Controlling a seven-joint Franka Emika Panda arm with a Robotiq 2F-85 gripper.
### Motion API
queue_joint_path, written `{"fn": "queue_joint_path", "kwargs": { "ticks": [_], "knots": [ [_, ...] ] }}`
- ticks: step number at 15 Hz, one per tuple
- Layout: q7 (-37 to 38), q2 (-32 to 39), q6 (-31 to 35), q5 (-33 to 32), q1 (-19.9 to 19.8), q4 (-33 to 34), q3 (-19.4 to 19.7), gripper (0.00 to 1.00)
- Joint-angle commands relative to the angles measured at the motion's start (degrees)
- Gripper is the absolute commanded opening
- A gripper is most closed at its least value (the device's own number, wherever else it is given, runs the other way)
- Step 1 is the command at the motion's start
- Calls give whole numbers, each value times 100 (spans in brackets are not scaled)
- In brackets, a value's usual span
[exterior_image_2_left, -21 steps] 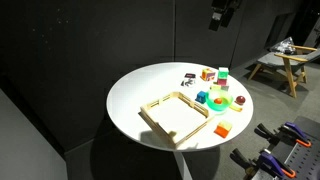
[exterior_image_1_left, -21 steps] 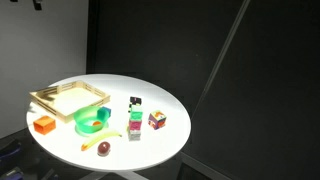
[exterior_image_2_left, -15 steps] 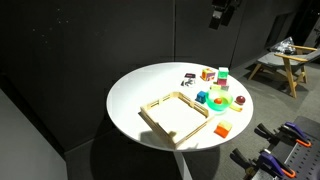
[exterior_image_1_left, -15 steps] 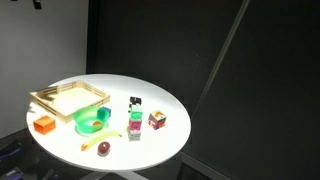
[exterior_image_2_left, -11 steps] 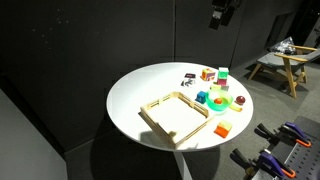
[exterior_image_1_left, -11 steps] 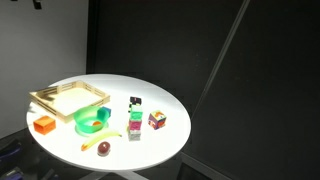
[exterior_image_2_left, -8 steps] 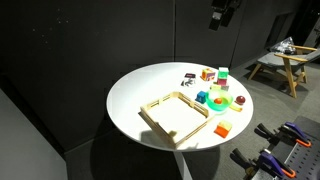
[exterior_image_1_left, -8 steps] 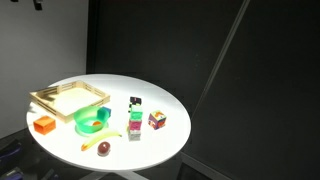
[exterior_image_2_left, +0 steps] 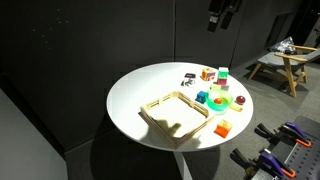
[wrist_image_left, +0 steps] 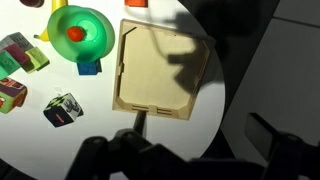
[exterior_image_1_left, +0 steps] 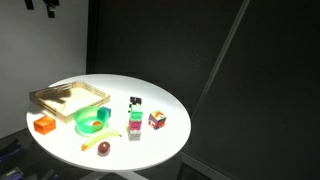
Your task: Put the plum plush toy on the tray
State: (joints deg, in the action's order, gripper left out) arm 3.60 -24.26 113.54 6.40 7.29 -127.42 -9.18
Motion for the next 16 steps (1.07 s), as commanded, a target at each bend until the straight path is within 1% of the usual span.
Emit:
{"fn": "queue_joint_path", "kwargs": {
  "ticks": [1, 6, 10, 16],
  "knots": [
    [328, 334, -113, -158, -186, 361, 69, 100],
    [774, 624, -271, -417, -467, 577, 147, 100],
    [969, 871, -409, -561, -627, 749, 287, 100],
    [1187, 1302, -317, -734, -821, 1002, 521, 100]
  ]
}}
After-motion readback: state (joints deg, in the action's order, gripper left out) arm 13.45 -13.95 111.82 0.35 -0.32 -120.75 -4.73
